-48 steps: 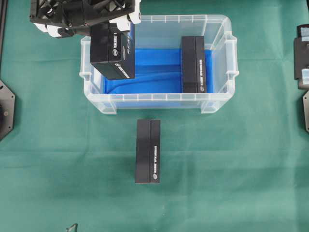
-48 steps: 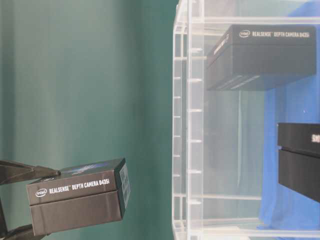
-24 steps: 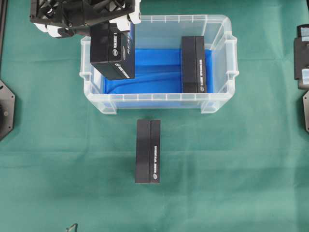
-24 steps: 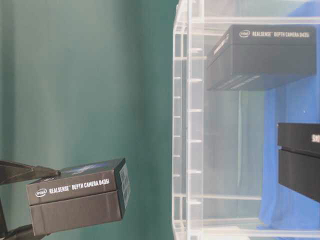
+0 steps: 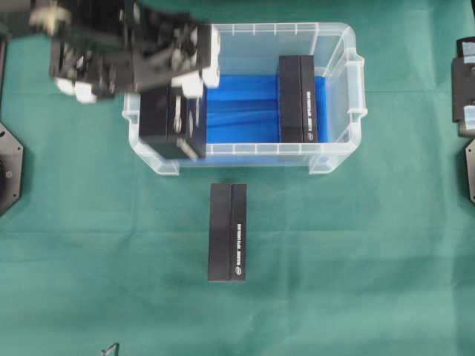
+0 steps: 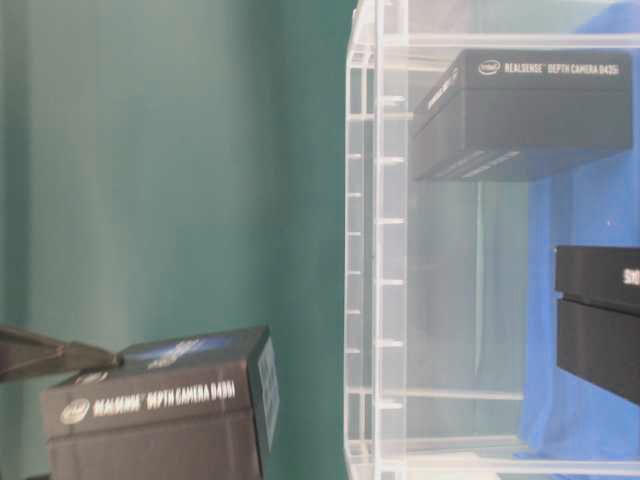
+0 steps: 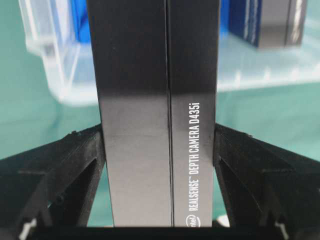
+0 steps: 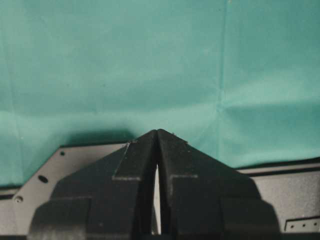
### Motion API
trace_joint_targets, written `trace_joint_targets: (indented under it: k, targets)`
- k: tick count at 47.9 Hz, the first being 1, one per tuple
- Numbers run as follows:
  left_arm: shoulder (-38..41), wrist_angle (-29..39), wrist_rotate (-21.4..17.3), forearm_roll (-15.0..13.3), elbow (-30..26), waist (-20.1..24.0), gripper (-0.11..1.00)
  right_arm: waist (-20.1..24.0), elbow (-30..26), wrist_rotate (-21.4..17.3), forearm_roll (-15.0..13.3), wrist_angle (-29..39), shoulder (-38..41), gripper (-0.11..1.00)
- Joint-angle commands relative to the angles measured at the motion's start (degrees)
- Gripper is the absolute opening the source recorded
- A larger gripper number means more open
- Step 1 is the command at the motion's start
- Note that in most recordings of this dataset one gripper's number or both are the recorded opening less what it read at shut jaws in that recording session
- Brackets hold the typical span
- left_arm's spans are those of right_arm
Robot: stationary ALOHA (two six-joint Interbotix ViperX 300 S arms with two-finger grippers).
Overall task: Take the box out of the case with the left arm.
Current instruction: 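Carry the box to the table left of the middle box and lower it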
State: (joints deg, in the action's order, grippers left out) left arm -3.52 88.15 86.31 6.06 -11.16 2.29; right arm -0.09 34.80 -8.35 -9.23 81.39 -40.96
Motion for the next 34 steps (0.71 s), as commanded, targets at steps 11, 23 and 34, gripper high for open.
trace_joint_targets:
  k: [11, 23, 34]
  targets:
    - [-3.7, 0.0, 10.0, 0.6, 2.3, -10.7, 0.63, -0.1, -0.6, 0.1, -0.2, -0.3, 0.1, 0.02]
    - [-2.5, 0.4, 18.4, 0.8, 1.6, -19.4, 0.63, -0.1, -0.6, 0.0, -0.2, -0.3, 0.1, 0.02]
    - [-1.0, 4.0, 23.2, 0.8, 0.1, -23.4, 0.63, -0.1, -0.6, 0.0, -0.2, -0.3, 0.2, 0.02]
